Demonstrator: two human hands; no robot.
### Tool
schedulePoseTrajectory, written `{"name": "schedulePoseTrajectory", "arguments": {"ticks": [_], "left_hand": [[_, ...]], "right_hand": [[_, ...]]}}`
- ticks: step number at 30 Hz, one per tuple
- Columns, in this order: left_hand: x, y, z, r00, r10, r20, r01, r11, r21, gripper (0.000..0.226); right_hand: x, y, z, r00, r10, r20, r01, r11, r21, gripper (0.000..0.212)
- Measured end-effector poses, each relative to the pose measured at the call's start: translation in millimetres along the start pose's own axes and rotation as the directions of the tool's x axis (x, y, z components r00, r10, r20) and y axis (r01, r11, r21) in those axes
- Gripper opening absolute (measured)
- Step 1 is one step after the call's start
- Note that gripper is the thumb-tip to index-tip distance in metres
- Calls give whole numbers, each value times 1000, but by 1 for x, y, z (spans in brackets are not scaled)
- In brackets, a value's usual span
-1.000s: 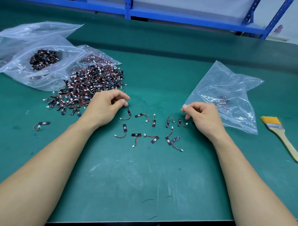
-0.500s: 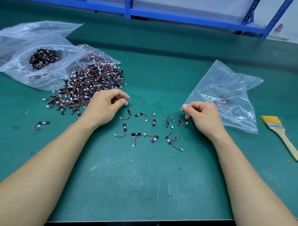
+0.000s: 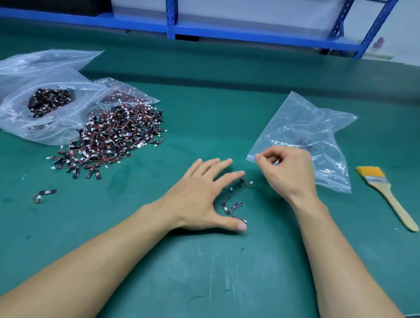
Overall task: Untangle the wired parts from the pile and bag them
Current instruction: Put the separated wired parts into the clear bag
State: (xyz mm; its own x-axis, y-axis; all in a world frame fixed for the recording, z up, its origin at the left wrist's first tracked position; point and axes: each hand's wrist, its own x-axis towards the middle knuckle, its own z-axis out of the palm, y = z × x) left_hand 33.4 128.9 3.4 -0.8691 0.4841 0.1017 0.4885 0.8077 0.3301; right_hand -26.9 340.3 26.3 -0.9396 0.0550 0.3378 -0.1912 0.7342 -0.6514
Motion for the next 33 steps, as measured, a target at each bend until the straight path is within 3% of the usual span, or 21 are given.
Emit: {"name": "schedulePoseTrajectory", "arguments": {"ticks": [2, 5, 7, 9, 11, 13, 16, 18, 20, 23, 27, 33], "left_hand": [[10, 9, 4, 998, 65, -9, -66, 998, -15, 94], [17, 6, 3, 992, 95, -89, -104, 989, -103, 52], [14, -2, -1, 983, 99, -154, -123, 981, -151, 24], [10, -10, -4, 976, 88, -201, -124, 977, -175, 14], [7, -20, -8, 967, 66, -247, -114, 976, -186, 24], [4, -30, -13, 967, 31, -251, -81, 979, -188, 50], [0, -39, -17, 986, 26, -163, -44, 993, -109, 83], [1, -35, -13, 993, 57, -106, -61, 998, -35, 90], [5, -31, -9, 993, 88, -77, -88, 996, 4, 82], [9, -32, -9, 990, 103, -100, -107, 994, -31, 52], [11, -35, -12, 985, 91, -144, -101, 993, -63, 25], [10, -36, -16, 977, 68, -203, -49, 994, 96, 23]], "right_hand": [[-1, -1, -3, 999, -1, -44, 0, 1000, -30, 13], [0, 2, -7, 997, -12, -70, 7, 997, -73, 8], [2, 5, -9, 998, -53, -34, 49, 992, -115, 19], [3, 8, -11, 997, -70, 38, 77, 972, -222, 35], [5, 11, -11, 995, -39, 92, 67, 943, -325, 53], [6, 14, -11, 993, 17, 116, 31, 917, -398, 62], [8, 17, -10, 993, 66, 94, -20, 903, -430, 55], [8, 18, -10, 996, 60, 73, -27, 921, -388, 43], [7, 16, -8, 997, 55, 61, -33, 950, -309, 30], [4, 8, -3, 996, 18, 87, -4, 987, -158, 16], [1, 3, -1, 993, -14, 121, 15, 1000, -8, 9], [-2, -3, 0, 991, -13, 132, -3, 993, 119, 12]]}}
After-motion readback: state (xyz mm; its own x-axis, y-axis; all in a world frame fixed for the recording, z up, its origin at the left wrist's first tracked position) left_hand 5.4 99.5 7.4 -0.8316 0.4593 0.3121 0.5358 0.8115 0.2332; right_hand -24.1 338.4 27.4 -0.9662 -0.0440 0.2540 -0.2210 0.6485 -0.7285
